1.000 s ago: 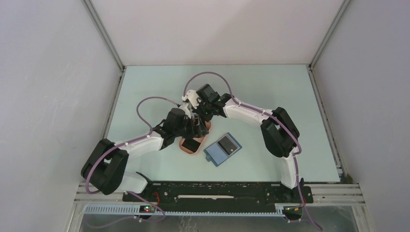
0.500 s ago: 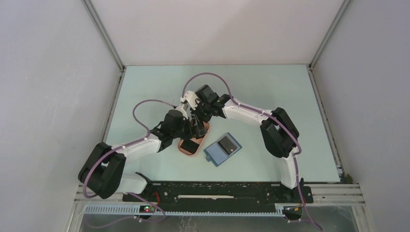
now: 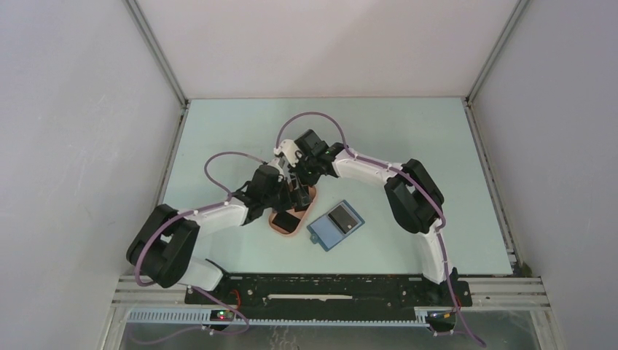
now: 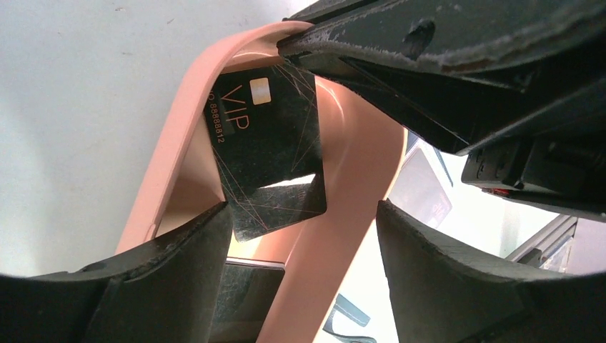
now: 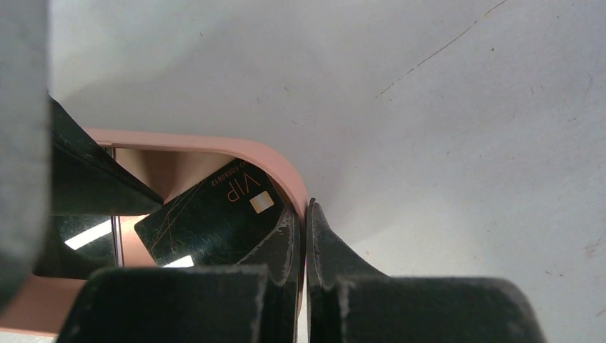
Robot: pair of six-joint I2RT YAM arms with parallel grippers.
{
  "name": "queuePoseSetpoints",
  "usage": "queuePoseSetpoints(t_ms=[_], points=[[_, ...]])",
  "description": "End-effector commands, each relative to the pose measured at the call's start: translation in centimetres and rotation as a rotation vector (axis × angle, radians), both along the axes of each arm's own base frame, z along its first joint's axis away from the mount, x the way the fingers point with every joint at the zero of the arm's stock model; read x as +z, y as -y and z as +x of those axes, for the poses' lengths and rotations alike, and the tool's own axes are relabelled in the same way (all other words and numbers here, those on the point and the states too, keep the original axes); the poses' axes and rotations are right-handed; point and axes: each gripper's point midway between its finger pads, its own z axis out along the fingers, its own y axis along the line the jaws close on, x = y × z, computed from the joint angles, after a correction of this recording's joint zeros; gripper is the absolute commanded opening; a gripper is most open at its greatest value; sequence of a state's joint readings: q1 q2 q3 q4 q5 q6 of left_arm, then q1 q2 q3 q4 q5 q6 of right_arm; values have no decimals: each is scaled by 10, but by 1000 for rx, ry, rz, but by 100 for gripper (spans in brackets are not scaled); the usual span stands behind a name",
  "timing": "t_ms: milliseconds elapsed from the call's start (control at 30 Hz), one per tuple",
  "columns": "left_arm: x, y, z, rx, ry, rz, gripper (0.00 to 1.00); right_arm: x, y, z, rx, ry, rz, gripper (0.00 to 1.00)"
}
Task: Put the credit cards into the card holder
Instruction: Pick up the credit card from the storage box.
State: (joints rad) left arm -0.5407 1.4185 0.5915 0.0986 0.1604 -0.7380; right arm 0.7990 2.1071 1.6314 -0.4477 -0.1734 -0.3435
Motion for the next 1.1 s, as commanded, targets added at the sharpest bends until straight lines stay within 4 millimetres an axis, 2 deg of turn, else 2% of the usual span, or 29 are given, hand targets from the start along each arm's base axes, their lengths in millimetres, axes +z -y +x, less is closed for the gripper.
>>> queuePoseSetpoints(t_ms=[0, 167, 400, 1067], points=[[-20, -20, 9, 41, -15, 149, 80, 34, -36, -18, 81, -30, 121, 0], [-25, -22, 5, 29, -43, 202, 81, 34, -37, -19, 82, -38, 127, 0], [-33, -12, 4, 3, -78, 207, 82, 35, -38, -21, 82, -50, 135, 0], [-24, 17, 5, -33, -71, 11, 81, 32, -40, -29, 88, -91, 147, 0]])
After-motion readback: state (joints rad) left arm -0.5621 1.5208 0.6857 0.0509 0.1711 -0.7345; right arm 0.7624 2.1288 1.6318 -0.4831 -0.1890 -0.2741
